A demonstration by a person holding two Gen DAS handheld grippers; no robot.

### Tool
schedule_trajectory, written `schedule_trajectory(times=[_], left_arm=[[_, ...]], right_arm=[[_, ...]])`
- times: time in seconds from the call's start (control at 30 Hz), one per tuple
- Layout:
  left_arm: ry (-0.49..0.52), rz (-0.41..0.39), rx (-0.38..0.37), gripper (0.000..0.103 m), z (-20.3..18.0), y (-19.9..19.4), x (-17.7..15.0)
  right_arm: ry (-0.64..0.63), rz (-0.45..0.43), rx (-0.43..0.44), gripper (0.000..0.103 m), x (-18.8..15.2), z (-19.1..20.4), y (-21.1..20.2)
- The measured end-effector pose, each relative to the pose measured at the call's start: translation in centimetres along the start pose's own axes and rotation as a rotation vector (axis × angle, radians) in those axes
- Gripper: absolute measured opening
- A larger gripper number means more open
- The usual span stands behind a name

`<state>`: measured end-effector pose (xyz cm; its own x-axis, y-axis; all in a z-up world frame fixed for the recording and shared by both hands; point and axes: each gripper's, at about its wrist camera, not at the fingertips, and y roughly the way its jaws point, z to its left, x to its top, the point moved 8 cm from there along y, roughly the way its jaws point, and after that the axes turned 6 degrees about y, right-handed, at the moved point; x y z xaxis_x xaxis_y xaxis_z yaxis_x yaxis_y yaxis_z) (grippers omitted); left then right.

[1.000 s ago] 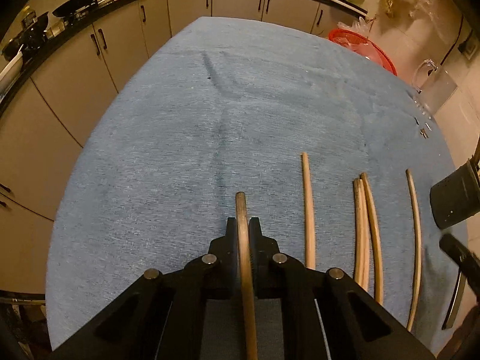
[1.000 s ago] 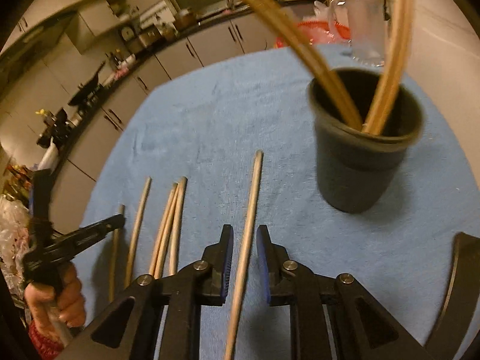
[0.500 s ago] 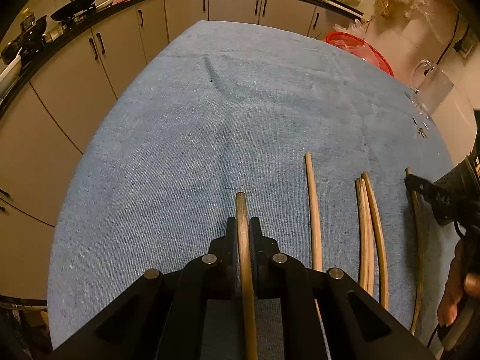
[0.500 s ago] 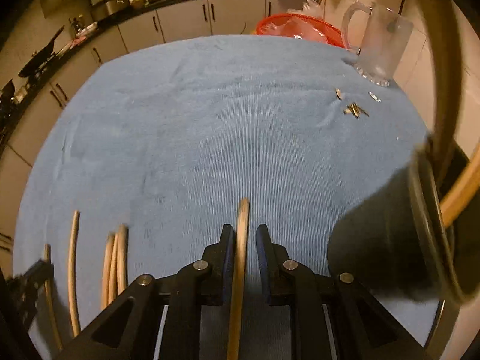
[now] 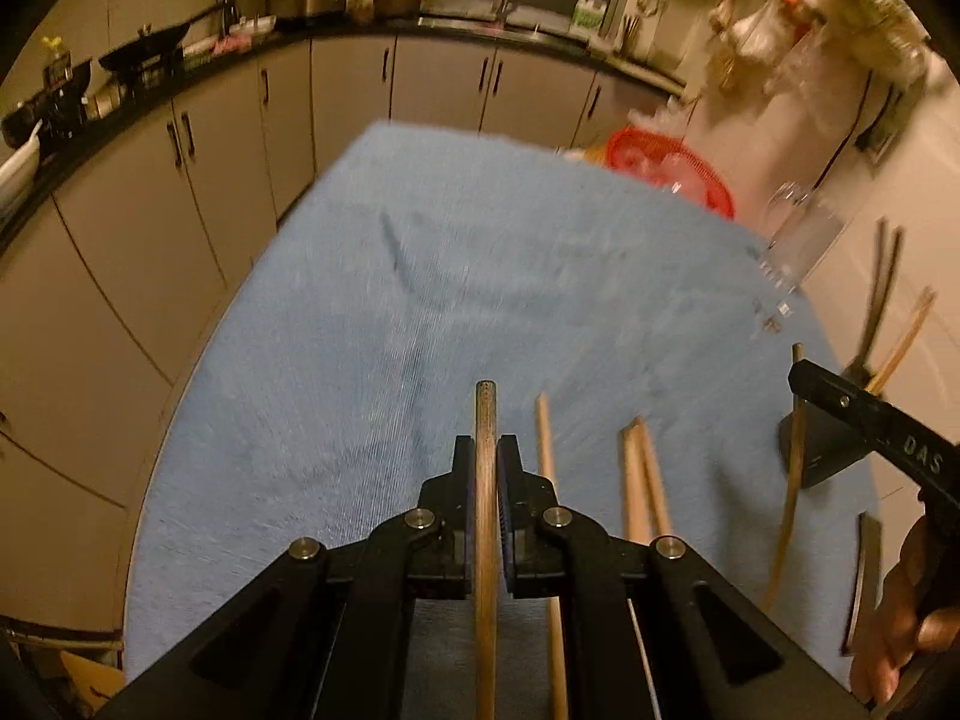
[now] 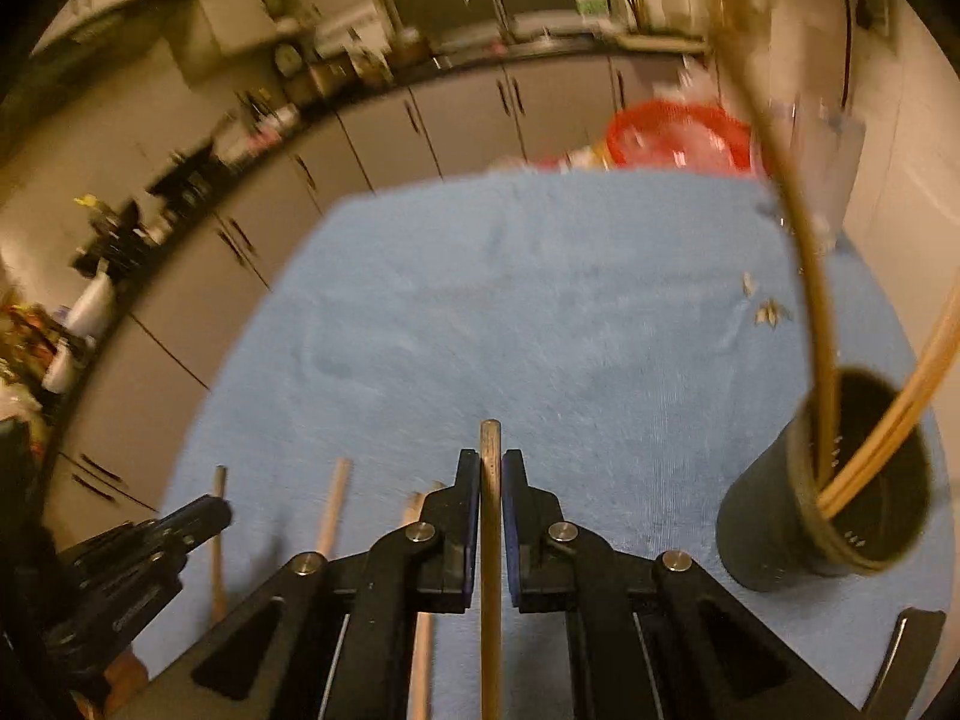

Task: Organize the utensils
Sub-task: 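Grasp one wooden chopstick with the left gripper while the right gripper grasps another, then lift the held chopsticks and carry them toward the holder cup with both grippers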

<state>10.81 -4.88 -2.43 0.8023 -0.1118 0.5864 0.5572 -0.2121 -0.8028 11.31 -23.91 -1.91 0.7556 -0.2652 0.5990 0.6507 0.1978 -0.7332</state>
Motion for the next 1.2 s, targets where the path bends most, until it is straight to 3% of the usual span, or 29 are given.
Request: schedule_trajectory(times=[0.23, 0.47, 1.2], left_arm=[[0.017, -0.114, -0.019, 0.007, -1.4, -5.0, 2.0], [0.052, -0.185, -0.027, 0.007, -3.1, -8.4, 2.7], [0.080, -0.245, -0.029, 0.007, -4.3, -11.3, 3.4]], right_arm=[[-0.047, -0.220, 0.050, 0.008, 1.3, 1.9, -7.0], [-0.059, -0.329, 0.088, 0.008, 0.8, 3.0, -11.3], [-0.034, -0.378, 0.110, 0.008, 0.6, 1.8, -14.0]])
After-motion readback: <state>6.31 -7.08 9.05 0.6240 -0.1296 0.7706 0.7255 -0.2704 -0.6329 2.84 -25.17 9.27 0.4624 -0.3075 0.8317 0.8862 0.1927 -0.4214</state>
